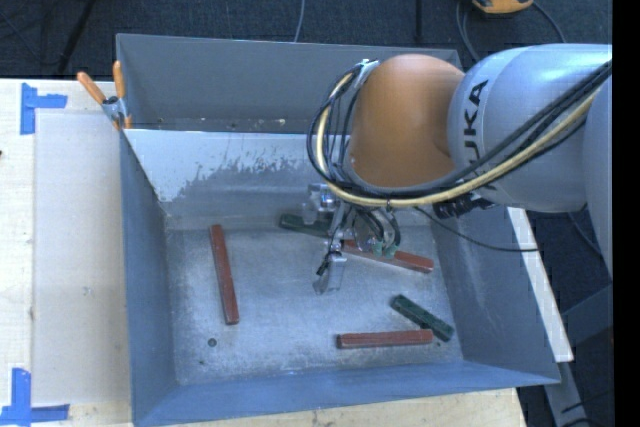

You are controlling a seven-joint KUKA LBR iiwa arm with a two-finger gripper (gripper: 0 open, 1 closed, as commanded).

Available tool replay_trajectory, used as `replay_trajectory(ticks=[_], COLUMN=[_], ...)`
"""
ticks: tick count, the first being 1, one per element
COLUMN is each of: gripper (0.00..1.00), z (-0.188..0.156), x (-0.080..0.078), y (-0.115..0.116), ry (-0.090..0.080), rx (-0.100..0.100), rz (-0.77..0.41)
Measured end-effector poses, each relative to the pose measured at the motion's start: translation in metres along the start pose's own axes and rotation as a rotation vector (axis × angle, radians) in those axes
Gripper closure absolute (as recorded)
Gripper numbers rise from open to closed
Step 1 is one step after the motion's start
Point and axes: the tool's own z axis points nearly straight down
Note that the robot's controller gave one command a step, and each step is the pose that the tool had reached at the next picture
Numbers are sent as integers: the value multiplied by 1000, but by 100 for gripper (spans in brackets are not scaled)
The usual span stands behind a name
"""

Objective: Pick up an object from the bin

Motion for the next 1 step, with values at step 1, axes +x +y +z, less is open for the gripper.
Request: replay_trajectory(ticks=[1], gripper=[0], z=[0], x=[0], y=[0], ry=[0], rx=[0], rz=[0])
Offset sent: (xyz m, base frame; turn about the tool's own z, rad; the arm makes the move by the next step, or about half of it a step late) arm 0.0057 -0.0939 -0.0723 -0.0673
